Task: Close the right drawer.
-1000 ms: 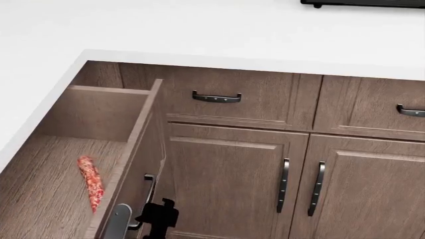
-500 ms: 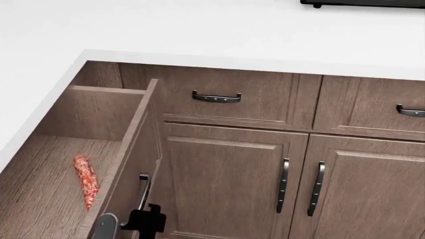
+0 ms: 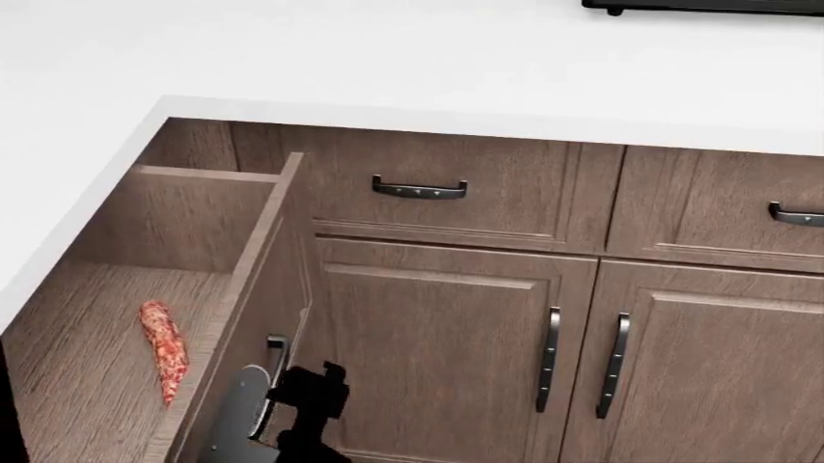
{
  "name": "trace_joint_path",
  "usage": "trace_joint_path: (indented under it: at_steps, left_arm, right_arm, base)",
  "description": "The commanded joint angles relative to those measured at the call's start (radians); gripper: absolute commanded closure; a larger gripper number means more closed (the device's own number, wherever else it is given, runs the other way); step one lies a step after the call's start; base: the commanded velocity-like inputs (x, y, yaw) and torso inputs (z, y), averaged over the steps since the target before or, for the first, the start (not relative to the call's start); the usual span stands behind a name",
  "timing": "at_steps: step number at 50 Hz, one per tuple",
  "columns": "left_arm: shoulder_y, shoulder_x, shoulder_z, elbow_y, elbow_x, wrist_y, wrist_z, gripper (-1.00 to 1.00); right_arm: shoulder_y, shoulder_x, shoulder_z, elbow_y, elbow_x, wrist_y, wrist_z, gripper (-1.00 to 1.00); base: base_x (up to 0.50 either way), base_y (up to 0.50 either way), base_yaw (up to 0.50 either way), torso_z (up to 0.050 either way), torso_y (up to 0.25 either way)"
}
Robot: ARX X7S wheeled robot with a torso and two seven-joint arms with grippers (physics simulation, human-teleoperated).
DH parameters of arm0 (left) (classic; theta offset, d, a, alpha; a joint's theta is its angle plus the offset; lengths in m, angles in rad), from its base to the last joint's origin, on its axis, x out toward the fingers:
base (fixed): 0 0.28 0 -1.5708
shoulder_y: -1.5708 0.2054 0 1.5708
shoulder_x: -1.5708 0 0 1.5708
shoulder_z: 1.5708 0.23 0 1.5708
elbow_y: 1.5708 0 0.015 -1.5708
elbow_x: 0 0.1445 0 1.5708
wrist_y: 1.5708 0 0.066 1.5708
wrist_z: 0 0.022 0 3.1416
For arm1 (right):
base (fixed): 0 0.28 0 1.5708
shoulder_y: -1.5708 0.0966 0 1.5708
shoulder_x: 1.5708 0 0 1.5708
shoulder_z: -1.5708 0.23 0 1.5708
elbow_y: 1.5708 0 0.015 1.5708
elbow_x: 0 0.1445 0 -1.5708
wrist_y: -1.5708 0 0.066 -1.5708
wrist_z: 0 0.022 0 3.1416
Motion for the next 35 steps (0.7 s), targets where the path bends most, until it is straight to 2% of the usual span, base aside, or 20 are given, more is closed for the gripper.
trace_joint_path:
  at_steps: [1, 9, 15, 22, 28, 32, 35]
  left_arm:
    - [0.033, 0.065, -0.043, -0.007, -0.032, -0.046, 0.010, -1.00]
    - [0.059, 0.084, -0.065, -0.027, -0.037, -0.053, 0.030, -1.00]
    - [0.075, 0.084, -0.077, -0.030, -0.037, -0.057, 0.036, -1.00]
    - [0.090, 0.087, -0.088, -0.019, -0.035, -0.077, 0.036, -1.00]
    - [0.107, 0.099, -0.093, -0.020, -0.041, -0.094, 0.037, -1.00]
    - [0.113, 0.103, -0.098, -0.014, -0.043, -0.105, 0.037, -1.00]
    - [0.118, 0.105, -0.100, -0.014, -0.044, -0.108, 0.040, -1.00]
  right_arm:
    - [0.030, -0.007, 0.027, 0.134, 0.076, -0.120, 0.060, -1.00]
    - [0.034, -0.005, 0.050, 0.227, 0.092, -0.189, 0.069, -1.00]
    - [0.040, 0.088, 0.069, 0.094, 0.114, -0.149, 0.133, -1.00]
    - [0.024, 0.258, 0.089, -0.182, 0.134, -0.097, 0.280, -1.00]
    - [0.000, 0.457, 0.141, -0.534, 0.106, -0.054, 0.597, -1.00]
    - [0.002, 0.584, 0.149, -0.762, 0.093, 0.002, 0.717, -1.00]
    - [0.000, 0.636, 0.147, -0.856, 0.083, 0.029, 0.760, -1.00]
  base:
    - [0.00, 0.00, 0.00, 0.000, 0.000]
    - [0.00, 0.00, 0.00, 0.000, 0.000]
    - [0.00, 0.00, 0.00, 0.000, 0.000]
    - [0.00, 0.00, 0.00, 0.000, 0.000]
    - [0.00, 0.00, 0.00, 0.000, 0.000]
    - [0.00, 0.00, 0.00, 0.000, 0.000]
    - [0.00, 0.00, 0.00, 0.000, 0.000]
